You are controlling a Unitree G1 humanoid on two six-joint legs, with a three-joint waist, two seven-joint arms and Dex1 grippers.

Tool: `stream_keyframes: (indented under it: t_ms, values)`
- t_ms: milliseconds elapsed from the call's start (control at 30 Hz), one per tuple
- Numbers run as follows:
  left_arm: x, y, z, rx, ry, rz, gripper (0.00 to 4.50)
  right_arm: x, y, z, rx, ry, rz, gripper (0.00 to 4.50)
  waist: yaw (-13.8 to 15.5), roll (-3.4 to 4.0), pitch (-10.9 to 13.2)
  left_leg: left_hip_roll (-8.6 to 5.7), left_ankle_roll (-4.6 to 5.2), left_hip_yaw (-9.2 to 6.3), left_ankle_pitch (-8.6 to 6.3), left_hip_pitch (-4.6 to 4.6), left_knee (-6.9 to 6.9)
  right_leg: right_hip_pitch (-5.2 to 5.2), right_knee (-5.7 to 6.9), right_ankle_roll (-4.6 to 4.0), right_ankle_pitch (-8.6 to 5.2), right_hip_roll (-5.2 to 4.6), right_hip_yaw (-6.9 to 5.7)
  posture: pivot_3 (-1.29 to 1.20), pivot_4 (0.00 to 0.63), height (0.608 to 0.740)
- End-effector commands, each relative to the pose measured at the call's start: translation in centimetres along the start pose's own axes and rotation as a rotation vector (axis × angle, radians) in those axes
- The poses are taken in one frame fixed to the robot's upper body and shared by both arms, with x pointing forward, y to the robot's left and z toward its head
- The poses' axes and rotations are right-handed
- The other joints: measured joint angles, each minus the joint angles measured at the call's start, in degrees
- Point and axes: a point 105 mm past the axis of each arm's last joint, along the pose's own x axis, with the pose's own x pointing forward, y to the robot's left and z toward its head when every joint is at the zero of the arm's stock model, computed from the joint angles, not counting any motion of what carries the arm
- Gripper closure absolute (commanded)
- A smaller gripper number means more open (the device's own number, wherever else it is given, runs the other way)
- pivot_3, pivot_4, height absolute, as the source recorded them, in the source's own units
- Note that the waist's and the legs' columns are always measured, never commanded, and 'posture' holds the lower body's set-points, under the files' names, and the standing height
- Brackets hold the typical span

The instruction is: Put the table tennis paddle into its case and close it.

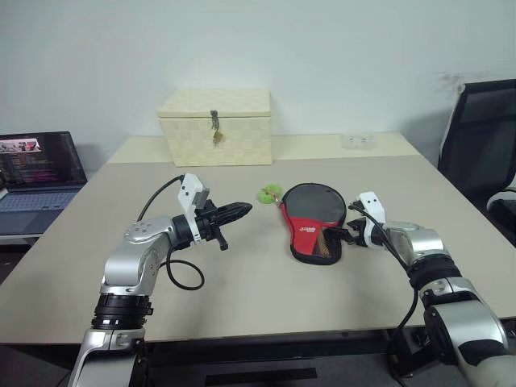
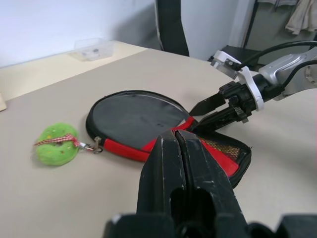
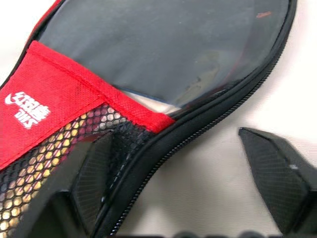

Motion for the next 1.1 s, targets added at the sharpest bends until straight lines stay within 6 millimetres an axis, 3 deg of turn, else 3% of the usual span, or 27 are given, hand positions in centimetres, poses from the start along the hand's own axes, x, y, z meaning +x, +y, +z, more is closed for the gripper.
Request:
stream_keyframes:
  t_ms: [33,367,600,833,1100]
  values:
    - [-0.2,-0.2,1.5,0.057,-0.02,-0.003,4.5,1.2,1.5,-1.8,0.015,0.074,0.066,1.65,-0.12,-0.01,-0.01,0.0,0.0,0.01,0.0,0.05,0.0,0.01,0.04,-0.01,0.0,0.03,0.0,0.0,0.15,0.74]
    - [-1.8,-1.5,0.4,0.019,0.033,-0.084,4.5,2.6,3.9,-0.5,0.059,0.05,0.163,4.48,-1.45,-0.03,-0.03,0.02,0.0,0.16,-0.01,0.45,-0.07,0.28,0.1,-0.03,-0.01,0.08,0.15,0.0,0.15,0.74]
    - [-3.6,-3.5,-0.2,-0.037,0.087,-0.187,4.5,3.5,8.7,1.9,0.015,0.015,0.348,4.49,-1.97,-0.03,-0.02,0.07,0.0,0.28,-0.01,0.64,-0.24,0.35,0.1,-0.07,-0.08,0.16,0.24,0.0,0.15,0.74]
    - [-4.7,-5.7,-1.2,-0.076,0.134,-0.252,4.5,3.5,12.2,1.2,0.029,0.033,0.412,4.49,-2.2,-0.02,-0.02,0.17,-0.01,0.19,-0.02,0.6,-0.52,0.24,0.06,-0.22,-0.15,0.16,0.25,0.0,0.15,0.74]
    - [-6.1,-8.4,-2.1,-0.129,0.175,-0.316,4.5,-1.4,14.0,-1.7,0.191,0.078,0.354,4.49,-0.94,-0.03,-0.02,0.18,-0.03,-0.12,-0.01,0.27,-0.78,-0.02,-0.09,-0.3,-0.26,-0.05,0.21,0.0,0.15,0.74]
